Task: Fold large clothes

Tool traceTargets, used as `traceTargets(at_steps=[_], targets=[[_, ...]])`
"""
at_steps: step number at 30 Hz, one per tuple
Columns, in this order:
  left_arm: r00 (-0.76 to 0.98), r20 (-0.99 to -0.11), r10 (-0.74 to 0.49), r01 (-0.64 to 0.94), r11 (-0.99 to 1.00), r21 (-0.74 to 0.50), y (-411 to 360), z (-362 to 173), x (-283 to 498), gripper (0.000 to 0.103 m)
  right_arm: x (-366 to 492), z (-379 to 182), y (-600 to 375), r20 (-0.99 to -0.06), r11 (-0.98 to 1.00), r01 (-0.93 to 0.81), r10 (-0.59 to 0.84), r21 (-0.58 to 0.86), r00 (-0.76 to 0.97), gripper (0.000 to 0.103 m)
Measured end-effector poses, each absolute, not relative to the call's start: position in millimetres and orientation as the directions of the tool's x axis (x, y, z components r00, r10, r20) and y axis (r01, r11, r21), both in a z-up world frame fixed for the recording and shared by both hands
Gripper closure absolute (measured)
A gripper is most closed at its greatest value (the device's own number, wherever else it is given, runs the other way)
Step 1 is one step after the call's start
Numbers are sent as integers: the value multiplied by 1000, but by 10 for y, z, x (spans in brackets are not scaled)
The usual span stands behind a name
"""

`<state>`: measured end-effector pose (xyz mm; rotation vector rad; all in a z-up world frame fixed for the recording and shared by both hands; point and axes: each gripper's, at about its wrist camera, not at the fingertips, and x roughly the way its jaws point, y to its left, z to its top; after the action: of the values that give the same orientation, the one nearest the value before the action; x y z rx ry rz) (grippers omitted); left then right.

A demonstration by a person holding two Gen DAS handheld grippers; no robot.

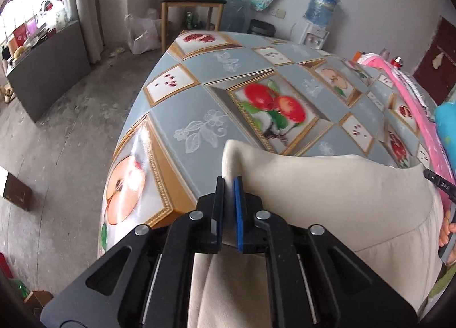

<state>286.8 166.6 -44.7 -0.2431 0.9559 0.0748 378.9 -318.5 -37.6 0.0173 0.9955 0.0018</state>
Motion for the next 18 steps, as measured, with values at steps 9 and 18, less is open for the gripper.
traceTargets(at_steps=[9,18], targets=[[712,-702,-26,-98,986,-136,1620,337,2238,65,2879,615,-3158,-748,997,-73,71,31,660,59],[507,-850,-139,8,988,-157,1307,-333,1547,63,1930,-55,-2995,-868,990,-137,29,-45,496,59]])
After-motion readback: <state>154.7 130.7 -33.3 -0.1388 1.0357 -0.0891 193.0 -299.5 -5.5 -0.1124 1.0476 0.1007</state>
